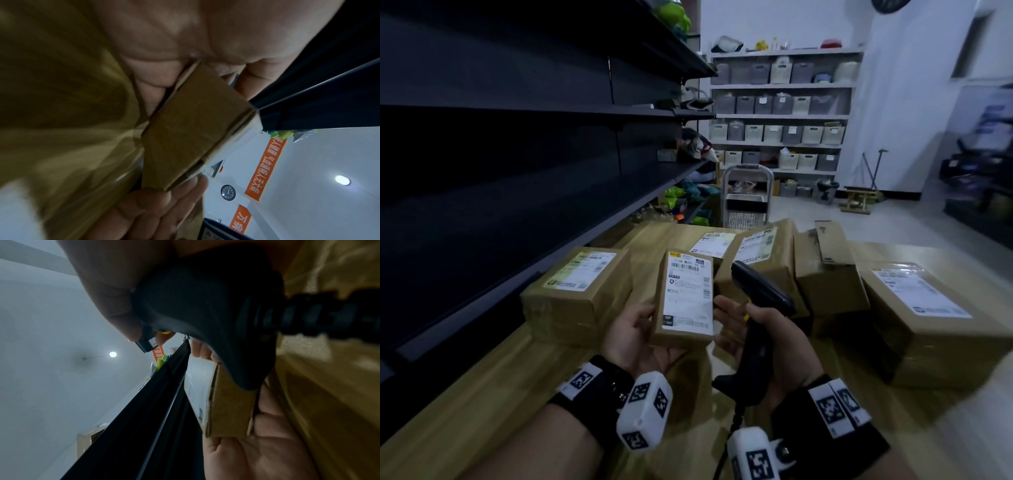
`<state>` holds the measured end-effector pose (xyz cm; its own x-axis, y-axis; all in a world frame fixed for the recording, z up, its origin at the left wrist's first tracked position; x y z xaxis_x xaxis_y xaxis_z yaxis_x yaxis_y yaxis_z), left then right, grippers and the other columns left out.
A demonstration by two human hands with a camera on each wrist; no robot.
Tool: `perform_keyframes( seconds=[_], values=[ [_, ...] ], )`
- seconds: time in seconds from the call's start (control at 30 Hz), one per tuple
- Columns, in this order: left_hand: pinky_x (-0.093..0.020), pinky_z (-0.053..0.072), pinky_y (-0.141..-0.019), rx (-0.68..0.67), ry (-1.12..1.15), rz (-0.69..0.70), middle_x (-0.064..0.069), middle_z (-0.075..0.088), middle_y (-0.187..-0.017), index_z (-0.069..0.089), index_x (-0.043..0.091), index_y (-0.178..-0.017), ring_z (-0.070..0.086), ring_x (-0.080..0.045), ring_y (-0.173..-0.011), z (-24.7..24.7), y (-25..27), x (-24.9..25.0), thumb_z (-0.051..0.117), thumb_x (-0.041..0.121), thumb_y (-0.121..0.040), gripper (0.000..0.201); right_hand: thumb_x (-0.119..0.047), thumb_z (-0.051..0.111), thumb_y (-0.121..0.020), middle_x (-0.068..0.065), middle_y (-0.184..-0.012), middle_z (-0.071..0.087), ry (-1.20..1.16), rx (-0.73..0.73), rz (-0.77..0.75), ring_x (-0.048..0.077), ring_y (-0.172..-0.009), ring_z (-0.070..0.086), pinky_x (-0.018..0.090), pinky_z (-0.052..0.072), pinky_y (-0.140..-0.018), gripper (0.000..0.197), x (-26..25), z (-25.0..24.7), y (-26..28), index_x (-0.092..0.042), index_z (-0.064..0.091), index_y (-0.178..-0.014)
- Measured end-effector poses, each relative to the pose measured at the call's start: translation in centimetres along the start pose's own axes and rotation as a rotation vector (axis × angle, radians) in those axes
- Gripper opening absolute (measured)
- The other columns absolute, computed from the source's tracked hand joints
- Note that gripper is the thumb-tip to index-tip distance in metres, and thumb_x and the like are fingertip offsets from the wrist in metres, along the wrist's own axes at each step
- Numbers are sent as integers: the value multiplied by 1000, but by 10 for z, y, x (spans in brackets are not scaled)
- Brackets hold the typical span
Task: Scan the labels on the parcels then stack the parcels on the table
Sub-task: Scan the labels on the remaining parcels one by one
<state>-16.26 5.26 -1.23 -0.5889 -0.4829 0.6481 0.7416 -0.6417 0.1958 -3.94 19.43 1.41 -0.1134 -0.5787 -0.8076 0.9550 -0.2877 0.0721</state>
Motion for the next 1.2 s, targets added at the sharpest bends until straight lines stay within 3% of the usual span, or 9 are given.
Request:
perform_keyframes(
  seconds=[0.1,0.2,0.33,0.4,0.47,0.53,0.67,0.97,1.2],
  values=[
    [-54,67,-81,35,-64,54,-27,75,-132,64,21,-145,77,-47,-115,-7,-7,5,39,13,-109,44,-35,79,-71,16,-133,76,0,34,-24,37,-124,70,55,52,-105,71,-1,-6,-2,-1,72,-133],
    [-51,68,-70,49,-119,96,-24,80,-122,65,29,-135,81,-44,-105,-4,-4,10,34,2,-109,49,-38,79,-72,13,-132,77,48,63,-1,38,-125,71,54,53,-104,66,-3,-9,-1,-6,76,-130],
    [-58,63,-92,44,-207,154,-25,77,-131,67,14,-141,77,-46,-117,6,1,6,56,19,-107,36,-34,79,-74,13,-135,76,56,91,8,36,-123,74,53,54,-101,69,-3,-7,0,-3,70,-135],
    [-61,61,-97,40,-232,174,-28,76,-129,66,9,-139,75,-49,-117,5,3,5,70,13,-97,42,-35,80,-74,15,-131,77,77,89,6,37,-118,75,54,56,-94,67,-2,-6,1,-3,72,-132],
    [-55,66,-85,64,-297,203,-27,79,-122,64,8,-139,78,-48,-110,0,3,8,72,2,-96,44,-35,81,-73,21,-114,80,130,76,-34,42,-103,76,56,56,-92,58,-5,-4,3,4,75,-116],
    [-47,68,-73,97,-346,249,-22,82,-118,65,11,-138,81,-42,-102,-4,3,12,74,-2,-94,47,-35,82,-74,26,-82,70,174,60,-85,40,-72,66,51,55,-76,47,-9,1,8,7,69,-91],
    [-41,67,-73,173,-405,349,-7,85,-115,64,23,-131,84,-30,-99,-11,3,21,83,0,-88,53,-33,81,-73,17,-53,47,236,14,-125,30,-47,45,37,44,-52,42,-11,13,11,-2,55,-63],
    [-46,65,-82,202,-480,385,0,85,-108,64,30,-121,84,-25,-95,-12,3,23,85,5,-89,46,-18,73,-81,18,-56,43,229,-37,-55,24,-37,41,35,37,-49,19,-7,15,19,-4,59,-81],
    [-55,65,-94,209,-502,388,-2,84,-117,64,29,-125,84,-28,-100,-14,2,23,86,6,-88,48,-16,70,-82,16,-58,41,206,-45,-18,23,-37,39,32,37,-47,22,-5,15,19,-3,58,-96]
  ],
)
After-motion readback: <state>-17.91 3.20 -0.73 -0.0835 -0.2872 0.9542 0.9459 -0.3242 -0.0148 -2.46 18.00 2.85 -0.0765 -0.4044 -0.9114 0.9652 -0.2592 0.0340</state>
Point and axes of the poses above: each hand's wrist, its own y-axis away from the middle knuckle, its own z-axis out of the palm, x = y × z, the point moved 7 cm from there along -y, towards the middle knuckle
